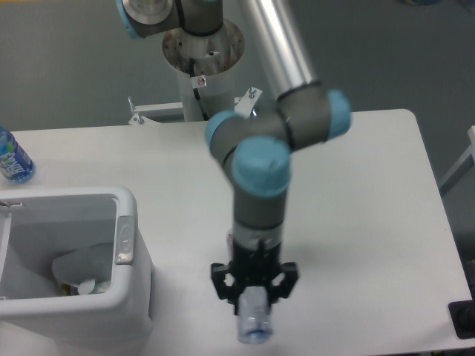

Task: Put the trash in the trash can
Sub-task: 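Lift the bottle, carry it over the bin, release it inside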

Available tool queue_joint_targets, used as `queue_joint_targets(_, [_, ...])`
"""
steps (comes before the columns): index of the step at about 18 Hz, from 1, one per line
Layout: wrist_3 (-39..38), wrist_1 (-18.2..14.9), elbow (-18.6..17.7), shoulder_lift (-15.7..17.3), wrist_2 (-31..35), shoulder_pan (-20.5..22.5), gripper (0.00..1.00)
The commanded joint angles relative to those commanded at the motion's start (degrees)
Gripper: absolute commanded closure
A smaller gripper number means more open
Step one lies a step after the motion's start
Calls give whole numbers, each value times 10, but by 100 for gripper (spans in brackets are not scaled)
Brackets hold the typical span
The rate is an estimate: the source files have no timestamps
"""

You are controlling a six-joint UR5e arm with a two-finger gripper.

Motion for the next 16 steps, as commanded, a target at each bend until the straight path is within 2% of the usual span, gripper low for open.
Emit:
queue_joint_targets(4, [-63,33,42,23,-2,-4,42])
queue_joint_targets(6, [-74,34,47,35,-2,-15,42])
queue_joint_targets(10, [-75,35,47,53,-1,-79,42])
queue_joint_targets(16, [-71,63,34,42,-1,-155,41])
